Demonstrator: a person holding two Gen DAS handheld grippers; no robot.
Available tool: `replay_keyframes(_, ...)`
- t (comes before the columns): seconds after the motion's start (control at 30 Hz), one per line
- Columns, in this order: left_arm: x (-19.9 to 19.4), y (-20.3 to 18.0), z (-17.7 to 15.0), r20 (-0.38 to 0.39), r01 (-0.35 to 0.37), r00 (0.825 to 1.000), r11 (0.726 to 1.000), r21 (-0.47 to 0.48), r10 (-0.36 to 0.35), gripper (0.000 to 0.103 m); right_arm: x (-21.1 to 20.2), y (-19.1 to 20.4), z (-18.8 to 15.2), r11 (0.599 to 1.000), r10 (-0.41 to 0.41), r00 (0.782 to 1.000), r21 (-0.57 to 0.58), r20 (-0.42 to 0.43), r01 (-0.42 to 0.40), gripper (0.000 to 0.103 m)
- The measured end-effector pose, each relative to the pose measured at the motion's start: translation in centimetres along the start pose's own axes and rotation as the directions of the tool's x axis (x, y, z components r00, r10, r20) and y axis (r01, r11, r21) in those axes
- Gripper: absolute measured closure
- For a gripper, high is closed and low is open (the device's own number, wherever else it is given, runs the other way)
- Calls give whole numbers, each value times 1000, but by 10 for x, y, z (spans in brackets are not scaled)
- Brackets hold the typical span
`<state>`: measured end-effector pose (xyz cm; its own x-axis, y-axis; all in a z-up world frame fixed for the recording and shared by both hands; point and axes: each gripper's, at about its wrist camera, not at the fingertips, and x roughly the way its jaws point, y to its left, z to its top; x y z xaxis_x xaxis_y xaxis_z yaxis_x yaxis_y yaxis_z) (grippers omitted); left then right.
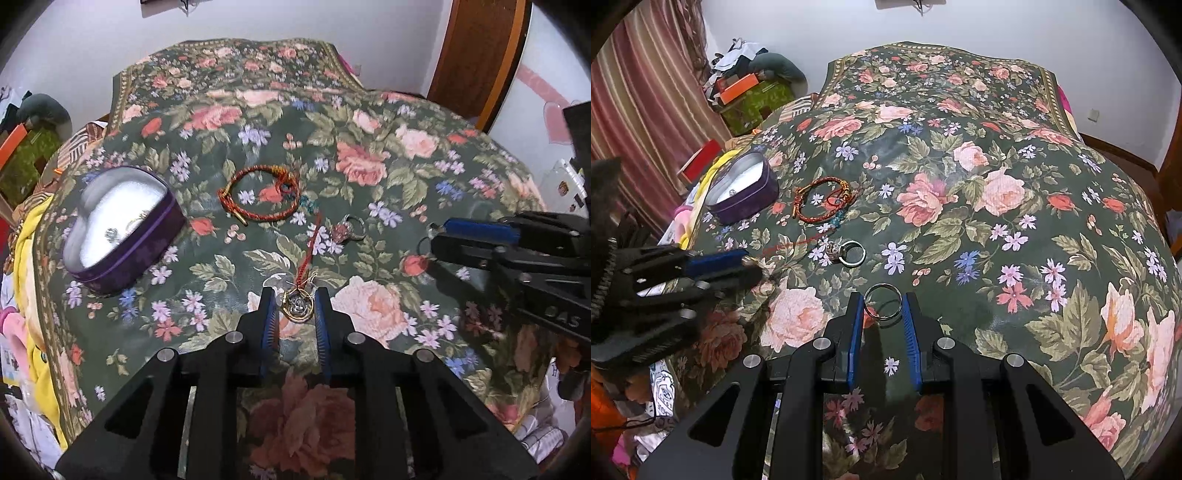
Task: Organize jewelry
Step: 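Lift and carry both held pieces over the heart tin, then lower both tools into the tin and open them to release the pieces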
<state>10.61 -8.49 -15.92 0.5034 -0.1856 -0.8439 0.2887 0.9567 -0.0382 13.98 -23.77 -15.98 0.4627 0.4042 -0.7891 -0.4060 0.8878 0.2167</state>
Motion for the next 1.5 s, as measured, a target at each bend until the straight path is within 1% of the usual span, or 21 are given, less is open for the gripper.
replay_keyframes(0.17,-28,4,3,65,20,998,1000,-19,-19,83,0,1,1,1000,1,1000,-1,0,-1,84)
replay_keyframes(0.23,-39,4,5,95,29,995,999,-17,-27,83,0,0,1,1000,1,1000,-1,0,-1,84)
replay_keyframes(0.33,-53,2,7,131,25,991,1000,-7,-24,83,0,2,2,1000,0,1000,-3,2,0,84)
replay_keyframes(0.5,-65,2,9,159,11,987,1000,-11,-9,83,-3,8,8,1000,2,1000,-16,15,-2,84)
replay_keyframes(0.63,-74,12,10,180,-1,984,999,-40,8,83,-5,18,19,999,14,999,-39,34,-13,84)
replay_keyframes(0.9,-90,48,8,221,-40,973,991,-130,69,83,-3,56,47,992,51,996,-116,76,-42,84)
replay_keyframes(1.17,-100,95,3,253,-81,958,973,-215,136,83,10,98,71,978,92,992,-195,90,-73,84)
replay_keyframes(1.33,-99,120,4,262,-87,952,963,-257,156,83,26,118,86,969,106,991,-231,83,-84,84)
replay_keyframes(1.5,-91,134,7,259,-77,954,958,-276,151,83,42,131,98,962,107,992,-261,68,-86,84)
